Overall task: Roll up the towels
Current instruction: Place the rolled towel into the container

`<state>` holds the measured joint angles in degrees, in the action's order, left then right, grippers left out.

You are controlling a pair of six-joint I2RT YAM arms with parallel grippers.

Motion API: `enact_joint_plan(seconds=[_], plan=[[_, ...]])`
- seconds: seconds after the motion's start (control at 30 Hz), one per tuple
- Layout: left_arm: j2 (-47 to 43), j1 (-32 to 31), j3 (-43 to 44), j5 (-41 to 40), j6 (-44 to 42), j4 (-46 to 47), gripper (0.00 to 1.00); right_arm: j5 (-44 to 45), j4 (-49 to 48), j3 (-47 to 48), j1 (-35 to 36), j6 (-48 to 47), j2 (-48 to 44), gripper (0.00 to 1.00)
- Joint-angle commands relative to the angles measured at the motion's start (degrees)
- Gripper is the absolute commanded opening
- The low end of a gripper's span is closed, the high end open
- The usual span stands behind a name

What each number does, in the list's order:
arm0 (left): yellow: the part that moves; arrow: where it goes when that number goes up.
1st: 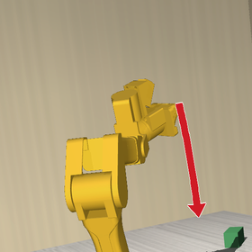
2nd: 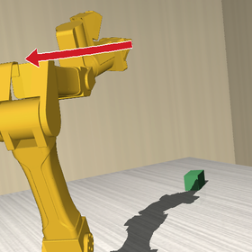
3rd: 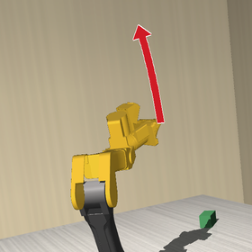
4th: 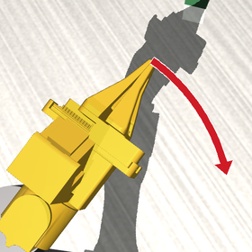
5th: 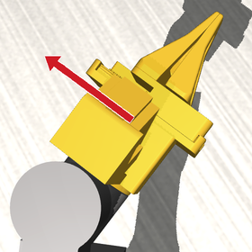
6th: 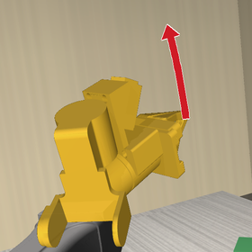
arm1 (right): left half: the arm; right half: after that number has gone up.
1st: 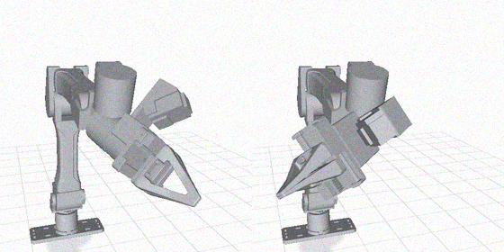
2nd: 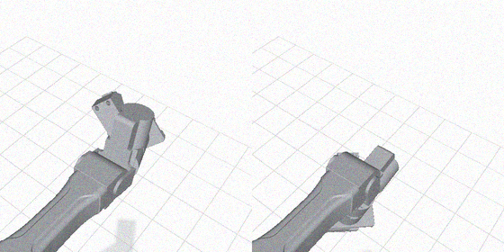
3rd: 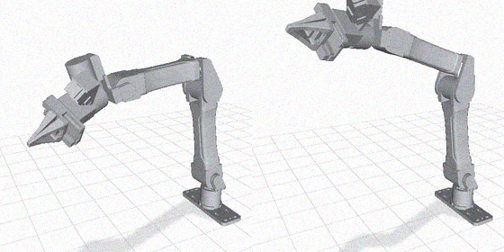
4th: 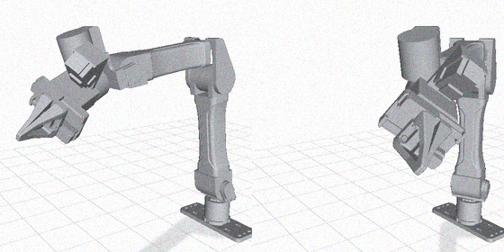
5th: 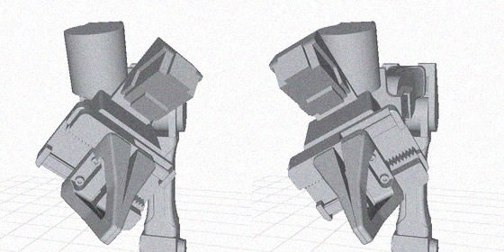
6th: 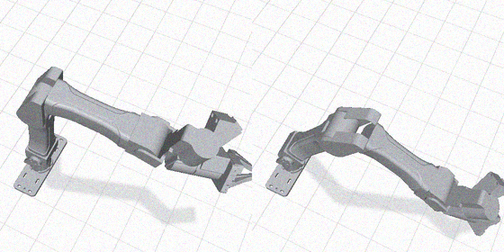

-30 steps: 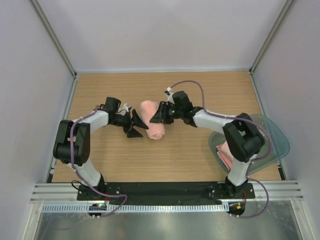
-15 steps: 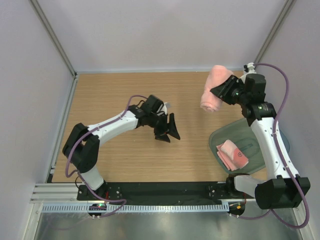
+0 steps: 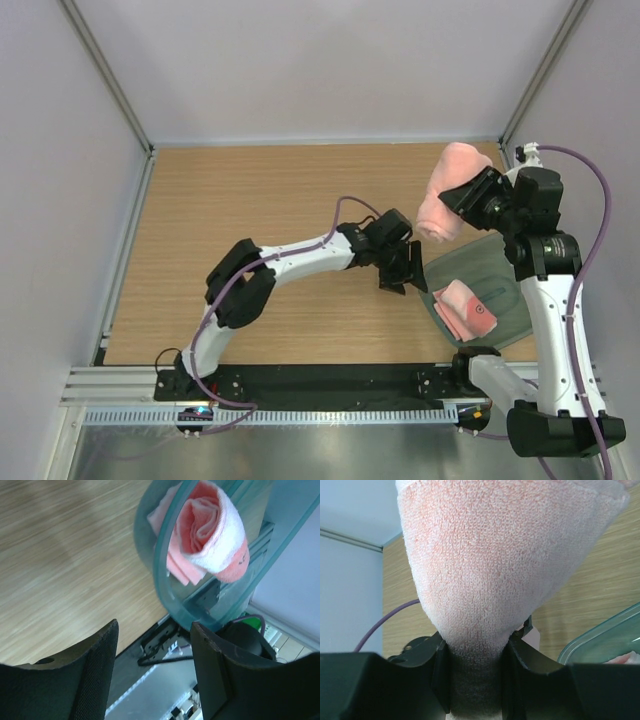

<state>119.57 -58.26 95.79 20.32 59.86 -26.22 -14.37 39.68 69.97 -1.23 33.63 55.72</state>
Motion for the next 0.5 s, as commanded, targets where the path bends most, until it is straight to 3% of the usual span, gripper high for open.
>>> enact_joint_plan(seconds=[0.0, 0.07, 0.17, 0.27, 0.3, 0.4, 0.47], plan=[[4.9, -2.1, 6.1, -3.8, 2.1, 3.2, 0.59, -2.6, -0.3, 2.8, -0.2, 1.4, -2.5, 0.01], [6.5, -3.2, 7.9, -4.5, 3.2, 4.2, 0.59, -2.9, 0.3, 3.2, -0.2, 1.7, -2.7, 0.01], [9.4, -3.7, 10.9, -5.8, 4.1, 4.7, 0.5, -3.4, 0.9, 3.6, -0.2, 1.4, -3.4, 0.01], [10.9, -3.7, 12.8, -7.1, 4.1, 5.2, 0.3, -3.7, 1.9, 4.4, -0.2, 1.2, -3.3, 0.01], [11.1, -3.7, 13.6, -7.6, 4.0, 5.1, 0.18, -3.9, 2.1, 4.6, -0.2, 0.9, -3.2, 0.01], [11.5, -3.6, 15.6, -9.7, 2.6, 3.1, 0.0, -4.6, 2.2, 4.8, -0.2, 0.9, -2.9, 0.01], [11.0, -3.4, 16.2, -10.4, 1.6, 2.0, 0.0, -5.3, 2.2, 4.9, -0.2, 0.9, -2.7, 0.01]])
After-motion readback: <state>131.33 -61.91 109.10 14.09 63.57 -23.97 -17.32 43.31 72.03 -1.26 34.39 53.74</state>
